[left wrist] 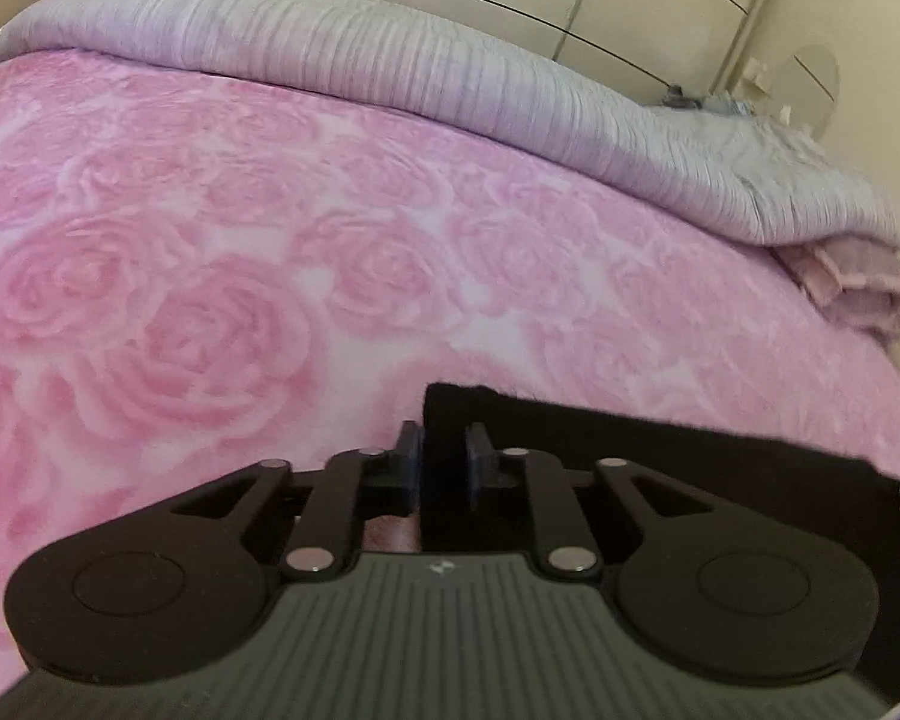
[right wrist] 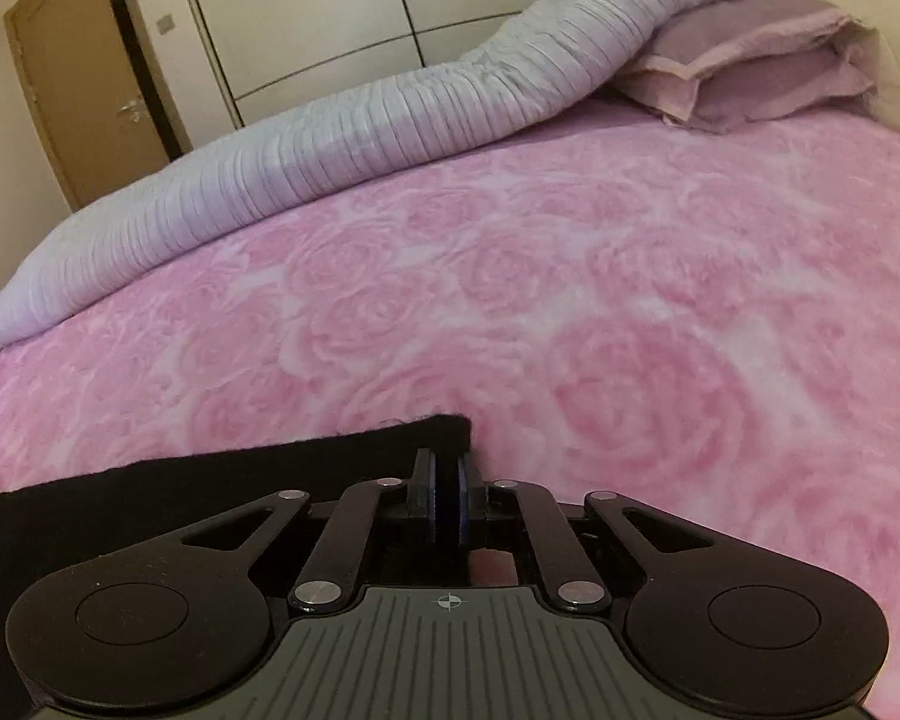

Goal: Fold clothes

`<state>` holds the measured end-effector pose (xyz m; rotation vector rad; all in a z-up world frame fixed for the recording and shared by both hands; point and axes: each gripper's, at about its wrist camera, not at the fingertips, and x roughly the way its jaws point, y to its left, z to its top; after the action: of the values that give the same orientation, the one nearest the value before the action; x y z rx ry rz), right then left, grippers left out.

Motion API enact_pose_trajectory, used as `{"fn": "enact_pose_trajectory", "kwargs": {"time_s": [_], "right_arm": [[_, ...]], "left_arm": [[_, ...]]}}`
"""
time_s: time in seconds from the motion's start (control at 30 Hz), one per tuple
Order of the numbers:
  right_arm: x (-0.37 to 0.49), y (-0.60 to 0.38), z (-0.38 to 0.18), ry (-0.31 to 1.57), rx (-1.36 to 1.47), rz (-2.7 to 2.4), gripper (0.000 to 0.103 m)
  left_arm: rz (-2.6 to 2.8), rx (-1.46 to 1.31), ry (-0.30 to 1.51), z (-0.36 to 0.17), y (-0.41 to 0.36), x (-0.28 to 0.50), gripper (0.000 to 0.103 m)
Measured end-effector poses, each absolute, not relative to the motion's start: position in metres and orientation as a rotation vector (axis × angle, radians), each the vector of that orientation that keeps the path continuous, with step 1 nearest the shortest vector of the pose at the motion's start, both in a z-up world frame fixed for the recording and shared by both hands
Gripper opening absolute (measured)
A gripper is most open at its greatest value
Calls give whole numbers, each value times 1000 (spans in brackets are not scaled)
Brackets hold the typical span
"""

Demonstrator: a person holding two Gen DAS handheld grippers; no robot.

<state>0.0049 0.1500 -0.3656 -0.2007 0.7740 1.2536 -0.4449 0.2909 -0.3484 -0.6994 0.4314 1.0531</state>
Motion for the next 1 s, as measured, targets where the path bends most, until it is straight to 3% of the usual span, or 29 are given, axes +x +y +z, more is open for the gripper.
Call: {"fn": "enact_pose_trajectory", "kwargs": {"time_s": [0.17, 0.3, 0.5, 0.57, 0.6, 0.67, 0.73, 0.77, 0.87, 1.0], "right_arm": [[-8, 143, -337, 681, -264, 1198, 26], [-54, 144, -322, 514, -404, 1280, 28], [-99, 173, -359, 473, -669, 1440, 29], [-86, 175, -369, 493, -644, 1420, 29], [-75, 174, -370, 500, -617, 1384, 29], [-55, 173, -373, 498, -594, 1297, 28], [-35, 170, -375, 507, -582, 1232, 45], [-24, 165, -374, 568, -524, 1239, 48], [-8, 146, -363, 680, -382, 1246, 48], [-34, 102, -326, 643, -302, 1308, 47]], "left_arm": [[1165, -547, 402, -311, 269, -442, 13], [1037, -442, 474, -303, 254, -408, 15], [913, -314, 674, -350, 261, -360, 16], [941, -325, 645, -357, 270, -369, 15], [970, -336, 638, -357, 276, -375, 3], [998, -348, 628, -358, 283, -387, 3], [994, -367, 615, -357, 283, -396, 3], [999, -352, 623, -354, 279, -395, 3], [1034, -340, 632, -342, 264, -396, 2], [1029, -380, 577, -317, 220, -411, 5]]}}
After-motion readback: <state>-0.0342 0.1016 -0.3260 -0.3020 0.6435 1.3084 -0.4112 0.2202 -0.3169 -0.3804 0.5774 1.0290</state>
